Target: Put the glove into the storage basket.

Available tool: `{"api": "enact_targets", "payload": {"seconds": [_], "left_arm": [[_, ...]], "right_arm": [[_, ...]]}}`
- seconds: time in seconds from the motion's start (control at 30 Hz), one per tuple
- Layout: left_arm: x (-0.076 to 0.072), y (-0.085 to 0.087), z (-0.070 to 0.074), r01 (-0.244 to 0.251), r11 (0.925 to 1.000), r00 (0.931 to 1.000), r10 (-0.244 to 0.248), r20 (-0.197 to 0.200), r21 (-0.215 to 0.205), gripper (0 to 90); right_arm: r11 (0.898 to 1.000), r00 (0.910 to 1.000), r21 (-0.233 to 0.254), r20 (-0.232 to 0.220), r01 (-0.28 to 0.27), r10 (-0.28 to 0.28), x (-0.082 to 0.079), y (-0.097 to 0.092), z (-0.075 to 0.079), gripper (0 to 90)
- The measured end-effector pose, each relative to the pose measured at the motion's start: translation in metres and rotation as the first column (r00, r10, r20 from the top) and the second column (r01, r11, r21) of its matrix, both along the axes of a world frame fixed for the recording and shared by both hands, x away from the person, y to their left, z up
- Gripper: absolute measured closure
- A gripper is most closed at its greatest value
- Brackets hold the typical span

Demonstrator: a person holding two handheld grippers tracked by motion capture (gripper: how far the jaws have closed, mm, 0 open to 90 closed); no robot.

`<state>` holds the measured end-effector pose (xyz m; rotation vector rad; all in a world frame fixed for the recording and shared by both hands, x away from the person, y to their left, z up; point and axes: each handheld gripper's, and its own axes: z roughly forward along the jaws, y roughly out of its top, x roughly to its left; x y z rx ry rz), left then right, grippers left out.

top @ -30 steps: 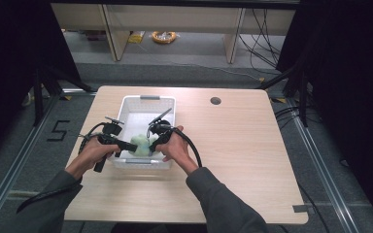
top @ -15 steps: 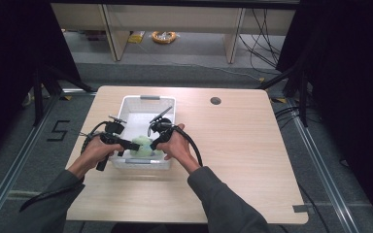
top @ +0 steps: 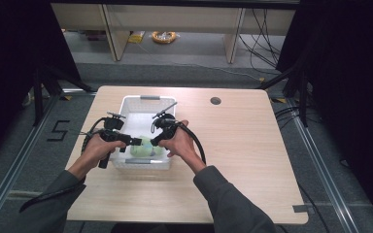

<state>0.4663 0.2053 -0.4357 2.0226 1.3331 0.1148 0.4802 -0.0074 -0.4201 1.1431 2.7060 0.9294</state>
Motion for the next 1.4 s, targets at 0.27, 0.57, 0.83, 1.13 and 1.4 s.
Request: {"api": "enact_targets", "payload": {"seconds": [0.27, 0.57, 0.83, 1.13, 1.4], "left_arm": [[-0.015, -0.01, 0.015, 0.04, 0.9987, 0.9985, -0.039, 0.038, -0.031, 31.6], [-0.035, -0.02, 0.025, 0.082, 0.9947, 0.9948, -0.078, 0.066, -0.062, 29.5], [-0.054, -0.032, 0.029, 0.126, 0.9876, 0.9884, -0.117, 0.096, -0.093, 27.9], [-0.074, -0.048, 0.028, 0.174, 0.9777, 0.9805, -0.16, 0.114, -0.118, 22.1], [-0.084, -0.054, 0.033, 0.204, 0.9705, 0.9731, -0.187, 0.134, -0.128, 20.1]], "right_arm": [[0.998, 0.9994, 0.058, 0.034, -0.012, 0.01, -0.007, -0.016, 0.014, 48.0], [0.996, 0.9993, 0.085, 0.034, 0.012, -0.015, -0.023, -0.038, 0.024, 44.0], [0.991, 0.9977, 0.135, 0.067, -0.002, -0.007, -0.03, -0.06, 0.024, 41.3], [0.985, 0.9971, 0.171, 0.076, -0.006, -0.007, -0.04, -0.078, 0.024, 37.1], [0.981, 0.9955, 0.195, 0.092, 0.006, -0.025, -0.051, -0.091, 0.028, 36.1]]}}
